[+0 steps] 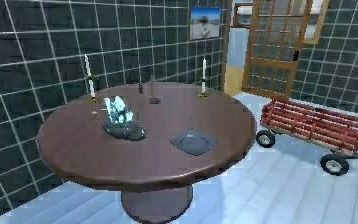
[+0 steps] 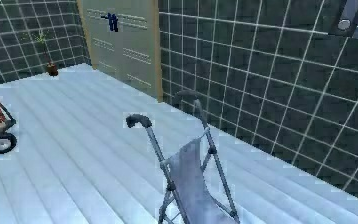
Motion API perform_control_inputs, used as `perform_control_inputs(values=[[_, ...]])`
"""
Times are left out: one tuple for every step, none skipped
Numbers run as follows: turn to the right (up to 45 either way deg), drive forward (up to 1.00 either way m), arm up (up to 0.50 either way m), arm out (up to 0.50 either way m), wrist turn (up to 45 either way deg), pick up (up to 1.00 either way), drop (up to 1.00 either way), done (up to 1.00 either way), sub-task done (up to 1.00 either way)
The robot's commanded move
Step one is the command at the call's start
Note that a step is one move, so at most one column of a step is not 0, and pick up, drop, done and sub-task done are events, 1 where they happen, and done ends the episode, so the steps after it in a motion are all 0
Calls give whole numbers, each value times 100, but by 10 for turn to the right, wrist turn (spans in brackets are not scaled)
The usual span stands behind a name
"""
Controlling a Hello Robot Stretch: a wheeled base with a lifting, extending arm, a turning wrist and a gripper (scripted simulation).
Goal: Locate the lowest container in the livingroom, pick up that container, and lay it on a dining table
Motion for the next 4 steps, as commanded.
perform_control_inputs(values=[[390, 0, 0, 0, 0, 0, 0, 0, 0], [30, 0, 0, 0, 0, 0, 0, 0, 0], [0, 100, 0, 0, 0, 0, 0, 0, 0], [0, 30, 0, 0, 0, 0, 0, 0, 0]])
